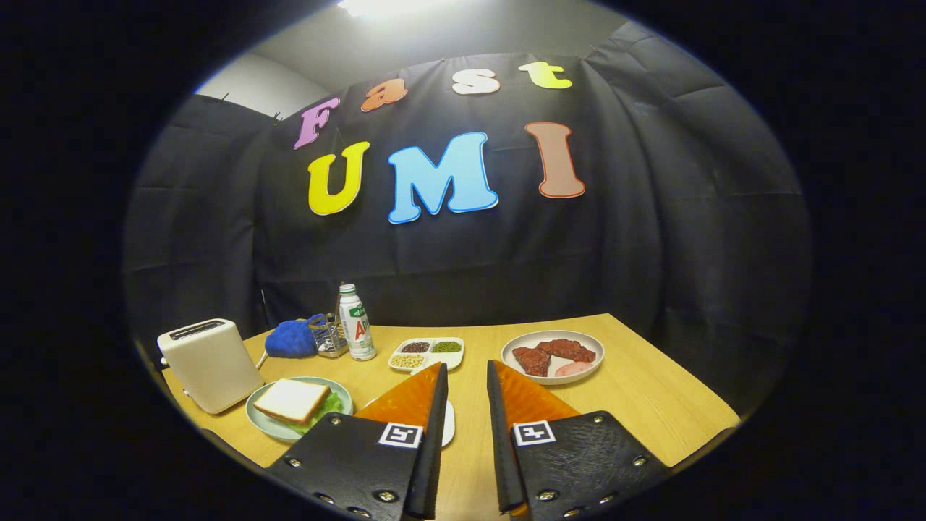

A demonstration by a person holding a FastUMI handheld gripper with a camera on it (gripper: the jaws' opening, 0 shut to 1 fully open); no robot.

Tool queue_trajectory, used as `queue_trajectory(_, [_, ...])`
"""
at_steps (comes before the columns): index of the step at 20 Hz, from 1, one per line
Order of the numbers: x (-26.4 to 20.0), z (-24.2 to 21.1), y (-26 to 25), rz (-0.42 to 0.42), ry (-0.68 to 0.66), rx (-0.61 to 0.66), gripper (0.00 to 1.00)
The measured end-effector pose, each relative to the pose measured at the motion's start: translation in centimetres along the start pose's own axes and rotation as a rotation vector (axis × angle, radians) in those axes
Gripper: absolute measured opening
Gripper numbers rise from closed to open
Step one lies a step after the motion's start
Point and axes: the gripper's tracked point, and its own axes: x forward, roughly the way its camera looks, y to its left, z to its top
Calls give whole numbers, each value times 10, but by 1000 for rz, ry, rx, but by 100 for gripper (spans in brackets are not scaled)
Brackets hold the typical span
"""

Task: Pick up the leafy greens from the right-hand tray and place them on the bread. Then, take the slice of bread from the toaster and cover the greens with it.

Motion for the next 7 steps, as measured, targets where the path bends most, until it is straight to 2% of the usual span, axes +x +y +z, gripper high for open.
queue_trajectory(7, [-11,14,-111,-138,-62,-93,32])
